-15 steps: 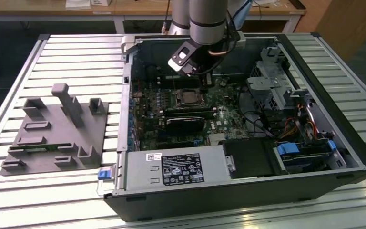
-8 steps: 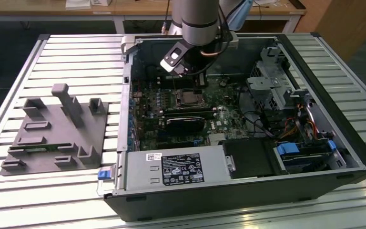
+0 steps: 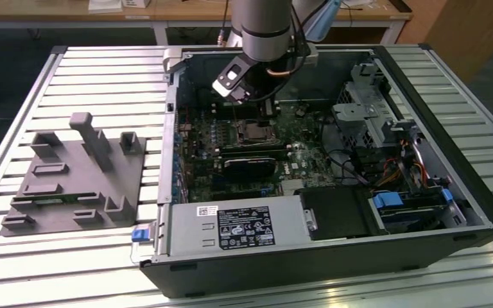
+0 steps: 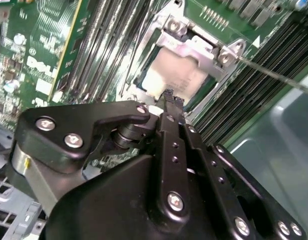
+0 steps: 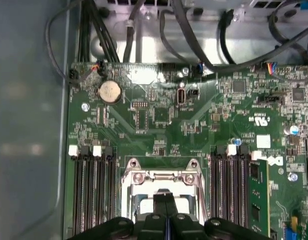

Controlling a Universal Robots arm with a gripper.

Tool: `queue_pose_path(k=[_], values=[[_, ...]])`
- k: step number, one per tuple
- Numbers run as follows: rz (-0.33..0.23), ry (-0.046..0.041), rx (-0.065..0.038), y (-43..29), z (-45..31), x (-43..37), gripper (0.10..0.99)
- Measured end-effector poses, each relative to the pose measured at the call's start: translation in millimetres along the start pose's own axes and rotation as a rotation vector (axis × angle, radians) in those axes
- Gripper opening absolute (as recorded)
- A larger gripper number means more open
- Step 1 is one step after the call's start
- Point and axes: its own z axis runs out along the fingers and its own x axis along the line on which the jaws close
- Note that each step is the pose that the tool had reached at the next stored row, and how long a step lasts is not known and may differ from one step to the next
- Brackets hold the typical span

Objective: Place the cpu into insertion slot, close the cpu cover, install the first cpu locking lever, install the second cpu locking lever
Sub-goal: 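Close the cpu cover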

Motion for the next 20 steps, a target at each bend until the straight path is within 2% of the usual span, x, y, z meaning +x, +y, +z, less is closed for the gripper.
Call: queue_pose_path(k=[4,5,13,20], values=[[-0.002,-0.0003,0.042,-0.1,2.1,0.0,0.106],[-0.002,-0.0003,0.048,-0.1,2.4,0.0,0.106],[-0.01,0.0,0.052,-0.2,2.4,0.0,0.106],[-0.119,0.0059,0.052,-0.1,2.4,0.0,0.106]])
